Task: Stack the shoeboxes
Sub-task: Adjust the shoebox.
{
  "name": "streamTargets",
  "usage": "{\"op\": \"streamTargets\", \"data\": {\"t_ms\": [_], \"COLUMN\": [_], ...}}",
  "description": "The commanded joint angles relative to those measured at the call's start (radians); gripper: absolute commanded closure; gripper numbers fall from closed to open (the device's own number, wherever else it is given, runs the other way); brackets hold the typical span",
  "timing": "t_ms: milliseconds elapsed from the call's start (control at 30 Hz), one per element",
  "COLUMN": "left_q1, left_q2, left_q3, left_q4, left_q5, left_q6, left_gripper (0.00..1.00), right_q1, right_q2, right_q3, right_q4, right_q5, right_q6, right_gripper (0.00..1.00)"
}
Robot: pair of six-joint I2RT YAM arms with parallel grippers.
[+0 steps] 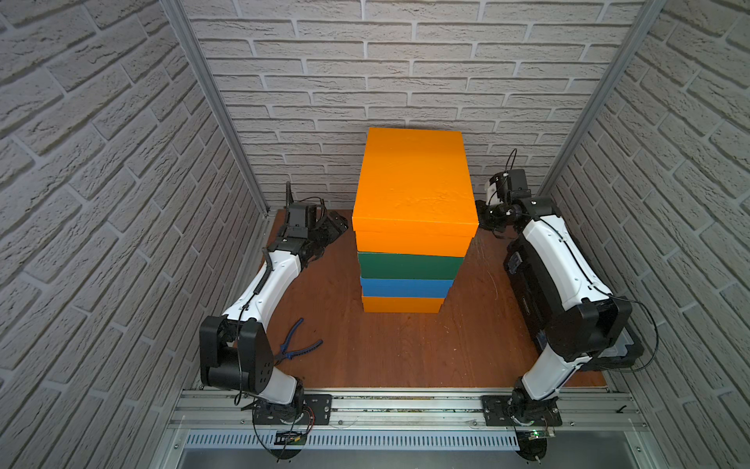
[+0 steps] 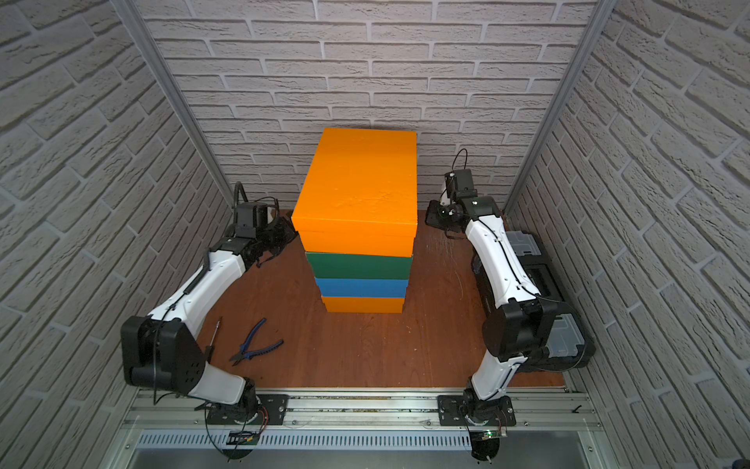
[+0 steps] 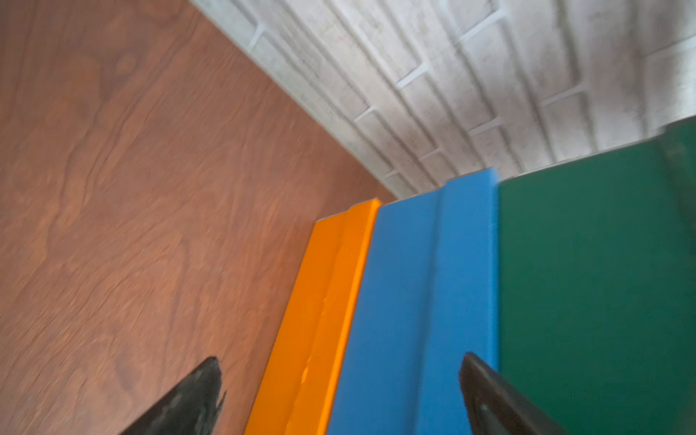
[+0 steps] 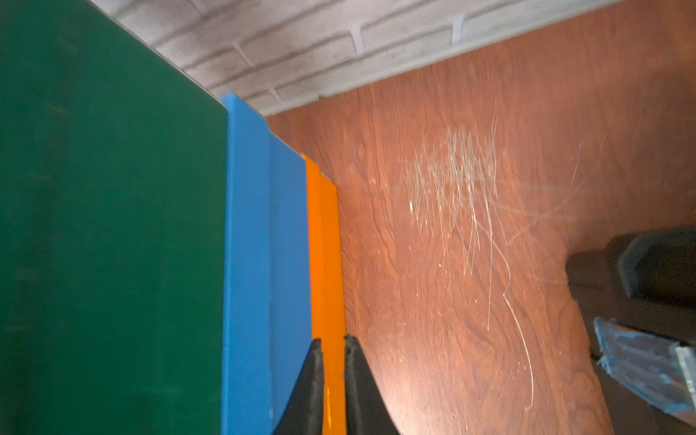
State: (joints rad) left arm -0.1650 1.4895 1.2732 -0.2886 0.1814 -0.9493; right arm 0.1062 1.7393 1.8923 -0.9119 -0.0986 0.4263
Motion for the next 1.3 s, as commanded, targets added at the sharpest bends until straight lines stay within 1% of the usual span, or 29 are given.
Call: {"op": "streamTargets", "data": {"t_ms": [0, 100, 167, 333, 433, 500, 567, 633, 767, 1033, 1267], "left_q1": [-0.025, -0.05, -0.063, -0.083, -0.088, -0.089, -0.089, -0.089, -0.09, -0.091, -0.092], "left_q2": [-0.055, -0.076, -0.077, -0.024, 0.013, 0.034, 0.051, 0.06, 0.075, 0.107, 0.121], "left_q3": [0.06, 0.105, 0.127, 0.201, 0.245, 0.275, 0.299, 0.313, 0.336, 0.353, 0.365], "left_q4": [-0.01, -0.03, -0.028, -0.039, -0.04, -0.045, -0.049, -0.047, -0.043, -0.03, -0.028], "left_q5": [-0.05, -0.089, -0.103, -0.108, -0.105, -0.104, -0.101, -0.096, -0.09, -0.082, -0.068], "left_q6": [0.037, 0.053, 0.054, 0.058, 0.062, 0.067, 0.073, 0.074, 0.076, 0.077, 0.065], "left_gripper": [0.02, 0.02, 0.02, 0.02, 0.02, 0.02, 0.02, 0.02, 0.02, 0.02, 0.02], "right_q1": [0.022, 0.041, 0.047, 0.055, 0.055, 0.055, 0.053, 0.055, 0.056, 0.089, 0.104], "right_q2": [-0.004, 0.037, 0.091, 0.245, 0.382, 0.493, 0.58, 0.576, 0.593, 0.581, 0.573], "right_q3": [0.084, 0.209, 0.329, 0.632, 0.88, 1.108, 1.269, 1.231, 1.237, 1.239, 1.237], "right_q4": [-0.052, -0.114, -0.183, -0.335, -0.443, -0.525, -0.563, -0.522, -0.476, -0.446, -0.447], "right_q5": [0.029, 0.036, 0.044, 0.073, 0.075, 0.067, 0.048, 0.012, -0.051, -0.098, -0.051], "right_q6": [-0.037, -0.069, -0.088, -0.125, -0.14, -0.146, -0.14, -0.134, -0.123, -0.16, -0.173], "right_gripper": [0.85, 0.85, 0.86, 0.86, 0.86, 0.86, 0.85, 0.85, 0.86, 0.87, 0.87]}}
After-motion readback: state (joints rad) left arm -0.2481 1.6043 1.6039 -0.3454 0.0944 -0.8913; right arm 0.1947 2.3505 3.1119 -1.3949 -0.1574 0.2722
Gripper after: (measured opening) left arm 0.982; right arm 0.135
